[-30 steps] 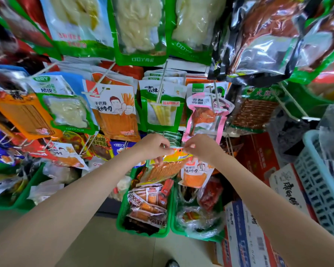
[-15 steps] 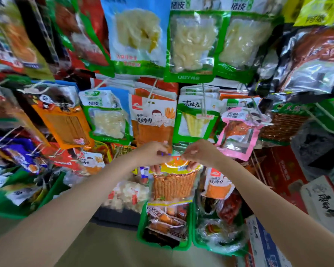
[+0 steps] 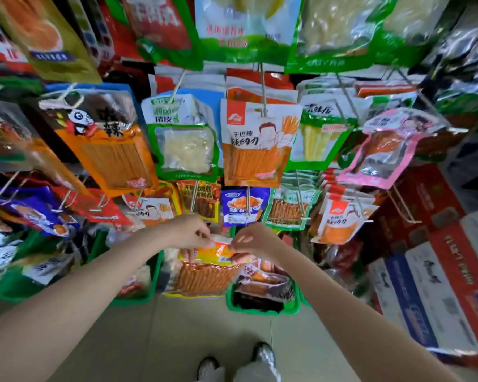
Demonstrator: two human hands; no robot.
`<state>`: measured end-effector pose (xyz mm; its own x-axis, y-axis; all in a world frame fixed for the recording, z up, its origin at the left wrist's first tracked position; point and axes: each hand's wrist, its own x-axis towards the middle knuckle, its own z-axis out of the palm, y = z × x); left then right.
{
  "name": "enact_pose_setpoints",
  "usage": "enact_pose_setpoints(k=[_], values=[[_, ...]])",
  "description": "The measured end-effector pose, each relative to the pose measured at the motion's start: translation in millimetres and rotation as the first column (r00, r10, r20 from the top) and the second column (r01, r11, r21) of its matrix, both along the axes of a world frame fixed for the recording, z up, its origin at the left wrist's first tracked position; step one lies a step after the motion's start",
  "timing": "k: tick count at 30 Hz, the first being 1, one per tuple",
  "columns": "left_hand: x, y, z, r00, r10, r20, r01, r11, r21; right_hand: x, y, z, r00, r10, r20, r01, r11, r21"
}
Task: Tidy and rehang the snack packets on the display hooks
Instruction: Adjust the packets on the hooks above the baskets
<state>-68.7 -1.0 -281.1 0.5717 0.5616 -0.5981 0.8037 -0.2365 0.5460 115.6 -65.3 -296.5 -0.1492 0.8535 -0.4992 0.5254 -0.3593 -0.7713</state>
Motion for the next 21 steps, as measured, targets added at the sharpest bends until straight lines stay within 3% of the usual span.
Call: enact_pose_setpoints(k=[9, 14, 21], values=[[34.4, 6.1, -16.3, 0.992, 0.055, 0.117, -0.056, 0.998, 0.008, 34.8, 11.1, -5.4, 0.99, -0.144, 0.0, 0.144, 0.988, -0.052], [52.6, 20.8, -2.7, 0.978, 0.139, 0.158, -0.15, 0.987, 0.055, 51.1, 33.9, 8.5, 0.989, -0.14, 0.037, 0.141, 0.99, -0.019], [55.4, 34.1, 11.3, 0.937, 0.259, 0.235, -0.289, 0.952, 0.101, 58.9, 55.2, 23.3, 0.983, -0.145, -0.112, 0.126, 0.979, -0.16]])
